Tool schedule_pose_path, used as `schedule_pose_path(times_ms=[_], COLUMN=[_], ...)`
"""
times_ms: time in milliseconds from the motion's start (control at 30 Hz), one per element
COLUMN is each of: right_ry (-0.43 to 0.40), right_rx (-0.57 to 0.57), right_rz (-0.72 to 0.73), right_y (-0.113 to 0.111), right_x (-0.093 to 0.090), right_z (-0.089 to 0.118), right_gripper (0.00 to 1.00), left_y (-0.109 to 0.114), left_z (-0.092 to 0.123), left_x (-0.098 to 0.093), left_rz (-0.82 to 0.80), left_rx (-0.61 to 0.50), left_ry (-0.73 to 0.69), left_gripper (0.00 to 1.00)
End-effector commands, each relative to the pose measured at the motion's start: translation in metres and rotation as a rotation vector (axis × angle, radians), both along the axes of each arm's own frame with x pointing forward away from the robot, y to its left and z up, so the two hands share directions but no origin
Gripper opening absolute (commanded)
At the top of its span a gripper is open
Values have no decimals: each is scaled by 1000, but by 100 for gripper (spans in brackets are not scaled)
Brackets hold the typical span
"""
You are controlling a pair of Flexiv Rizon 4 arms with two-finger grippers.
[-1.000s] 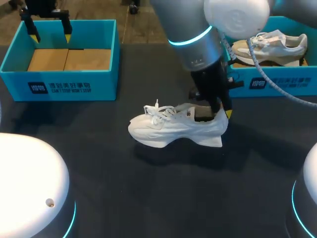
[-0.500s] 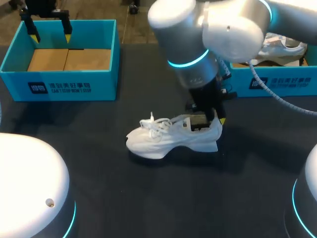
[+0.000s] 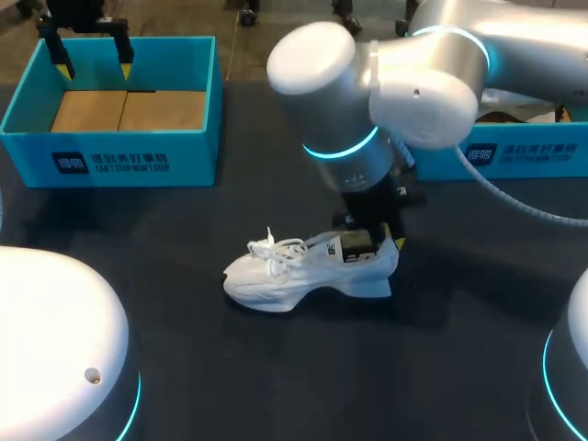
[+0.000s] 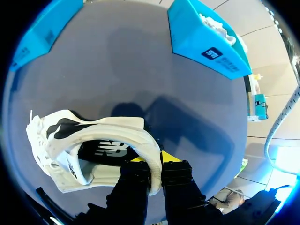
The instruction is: Take the shoe out of the shoebox, open the shoe tongue, remove and reinsert the insole, then place the shoe into the shoebox
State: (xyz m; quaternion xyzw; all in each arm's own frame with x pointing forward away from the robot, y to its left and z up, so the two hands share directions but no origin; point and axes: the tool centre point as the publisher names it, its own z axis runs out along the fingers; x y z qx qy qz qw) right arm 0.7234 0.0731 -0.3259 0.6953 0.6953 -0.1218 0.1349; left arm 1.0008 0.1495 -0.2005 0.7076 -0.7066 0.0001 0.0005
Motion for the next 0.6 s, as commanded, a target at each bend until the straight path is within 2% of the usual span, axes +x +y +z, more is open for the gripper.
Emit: schedule_pose_path(times_ms=[33,367,433,533,600], right_ry=[4,-2,-1,-7,-13], right_rx=[2,35,40,45,48], right_rz=[-5,-39,-48,-54,-52], right_y=[2,-1,-1,0,2], right_x=[2,-1,-1,-2,-3], right_z=[-14,-28,-29,-23,-18], right_gripper=[0,0,15,29,46], left_y=[0,0,0,0,0], left_z=[0,0,0,0,0], left_x=[0,0,0,0,0], left_rz=[0,0,0,0,0], left_rx=[0,0,0,0,0], left_ry=[0,0,0,0,0], left_gripper=[100,100,100,100,100])
